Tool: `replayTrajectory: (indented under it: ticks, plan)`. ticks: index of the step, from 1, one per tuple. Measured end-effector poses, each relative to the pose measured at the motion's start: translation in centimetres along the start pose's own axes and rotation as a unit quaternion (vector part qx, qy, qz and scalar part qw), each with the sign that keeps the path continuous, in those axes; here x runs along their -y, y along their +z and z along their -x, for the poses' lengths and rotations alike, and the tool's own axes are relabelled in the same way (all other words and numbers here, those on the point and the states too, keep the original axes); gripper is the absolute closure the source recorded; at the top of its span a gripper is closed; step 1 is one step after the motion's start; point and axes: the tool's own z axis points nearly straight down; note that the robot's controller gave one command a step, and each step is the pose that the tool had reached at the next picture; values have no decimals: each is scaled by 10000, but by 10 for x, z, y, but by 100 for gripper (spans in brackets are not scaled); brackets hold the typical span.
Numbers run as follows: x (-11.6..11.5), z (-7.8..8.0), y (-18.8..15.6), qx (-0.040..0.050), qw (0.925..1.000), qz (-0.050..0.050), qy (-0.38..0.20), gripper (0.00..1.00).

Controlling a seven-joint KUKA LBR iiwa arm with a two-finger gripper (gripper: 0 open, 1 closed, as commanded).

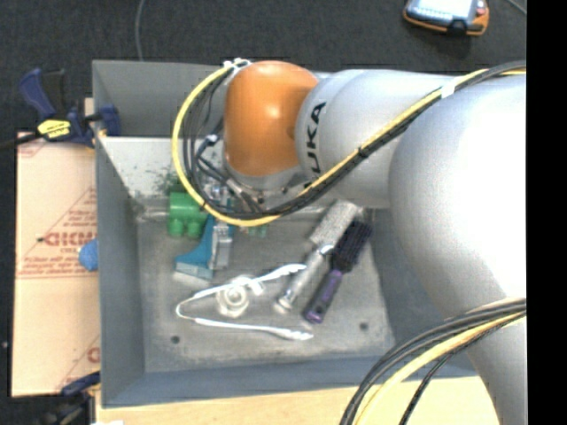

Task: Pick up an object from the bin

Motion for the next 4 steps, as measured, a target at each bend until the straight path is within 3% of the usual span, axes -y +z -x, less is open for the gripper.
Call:
replayTrajectory:
  ticks: [1, 2, 3, 4]
  plan:
    - [1, 2, -5, 37, 10000, 5, 24, 0]
    - [16, 26, -19, 49, 9786, -3, -2056, 0]
    - [20, 26, 21, 71, 9759, 4, -2179, 0]
    - [32, 24, 15, 87, 9138, -17, -4061, 0]
